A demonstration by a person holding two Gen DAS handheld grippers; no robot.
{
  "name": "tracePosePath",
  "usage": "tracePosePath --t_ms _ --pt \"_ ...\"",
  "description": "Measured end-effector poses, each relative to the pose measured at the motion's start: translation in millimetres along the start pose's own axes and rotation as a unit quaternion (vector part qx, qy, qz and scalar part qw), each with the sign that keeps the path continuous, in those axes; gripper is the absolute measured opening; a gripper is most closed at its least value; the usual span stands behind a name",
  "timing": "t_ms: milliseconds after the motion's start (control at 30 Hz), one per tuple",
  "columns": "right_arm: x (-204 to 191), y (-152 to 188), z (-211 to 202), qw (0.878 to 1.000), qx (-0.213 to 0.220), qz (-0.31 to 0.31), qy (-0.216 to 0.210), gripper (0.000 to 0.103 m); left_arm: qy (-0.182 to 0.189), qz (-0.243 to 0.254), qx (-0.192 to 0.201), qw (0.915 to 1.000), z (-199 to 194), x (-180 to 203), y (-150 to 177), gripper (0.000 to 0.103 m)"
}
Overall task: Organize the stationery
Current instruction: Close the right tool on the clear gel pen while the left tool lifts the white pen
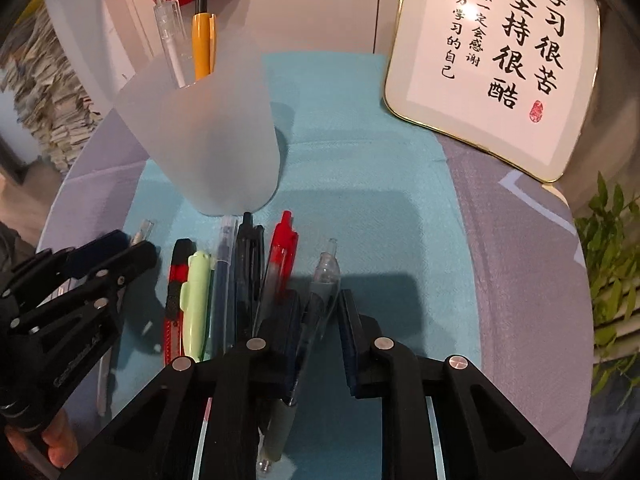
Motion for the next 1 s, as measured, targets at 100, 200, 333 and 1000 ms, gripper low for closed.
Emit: tracePosePath --t_ms 100,200,333,1000 --pt "6 4 -5 1.000 -0.001 -0.004 -0.017 0.015 0.015 -0.009 -0.001 0.9998 -3 -3 3 0.009" --pt "12 9 -11 1.000 0.000 -0.018 -0.021 0.014 0.025 -0.019 -0.002 0.9995 -10 -3 10 0.009" --pt "23 12 -11 0.999 -0.015 -0.021 -0.025 0.014 0.030 -0.010 0.011 0.9994 -25 5 15 0.009" --pt "37 8 -17 0.999 0.005 0.012 -0.030 0.017 0.040 0.008 0.086 0.9955 -89 21 1 0.009"
Point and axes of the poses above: each gripper's, at about its wrist camera, not at the fingertips, and z roughly the way its jaws point, x to its right, y to its underside, the point moved 8 cm from there along z, roughly the way its jaws point, and after that the axes turned 11 degrees about y, right-handed, at the moved point
